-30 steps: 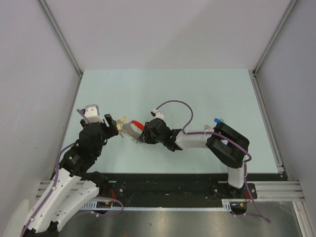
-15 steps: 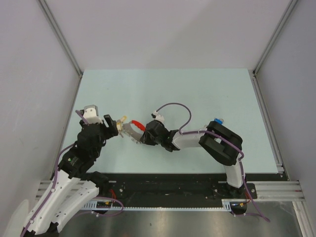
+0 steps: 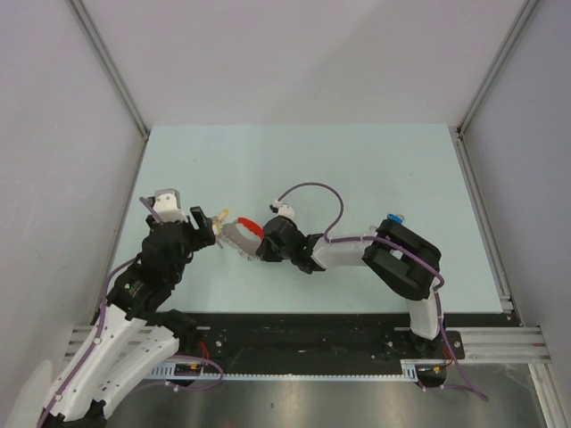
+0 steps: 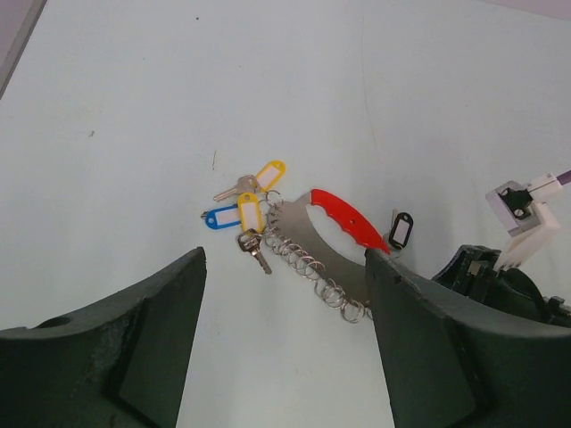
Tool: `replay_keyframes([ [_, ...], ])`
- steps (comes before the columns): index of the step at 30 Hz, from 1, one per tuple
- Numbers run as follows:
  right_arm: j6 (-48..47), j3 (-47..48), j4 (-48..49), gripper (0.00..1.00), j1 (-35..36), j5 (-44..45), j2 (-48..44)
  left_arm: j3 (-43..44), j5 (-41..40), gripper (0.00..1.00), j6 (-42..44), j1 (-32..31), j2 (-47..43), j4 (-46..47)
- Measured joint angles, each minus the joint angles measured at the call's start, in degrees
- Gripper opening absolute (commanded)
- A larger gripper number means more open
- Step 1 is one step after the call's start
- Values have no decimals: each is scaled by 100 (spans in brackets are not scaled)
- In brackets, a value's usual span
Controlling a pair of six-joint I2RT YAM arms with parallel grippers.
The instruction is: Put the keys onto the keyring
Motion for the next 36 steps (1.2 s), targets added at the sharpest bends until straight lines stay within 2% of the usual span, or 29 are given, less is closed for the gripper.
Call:
replay_keyframes([
  [8, -1705, 0, -223, 0, 24, -116, -1003, -63, 273, 80, 166, 4, -48, 195],
  [12, -2656, 9, -216, 0, 20, -278, -1582, -111, 658, 90, 457, 7, -214, 448],
  [17, -3744, 9, -232, 0, -20, -485, -2127, -129, 1467, 99, 911, 15, -509, 905],
  [23, -4959, -275, 140, 0, -114, -911, -2865, -116, 2632, 97, 1419, 22, -466, 1628],
  [29, -5213, -925, 857, 0, -815, -1891, -3748, 55, 3595, 91, 1779, 24, 57, 1945],
  [36, -4730, -1843, 1939, 0, -1993, -3585, -4400, 55, 4841, 87, 1875, 28, 535, 2791],
])
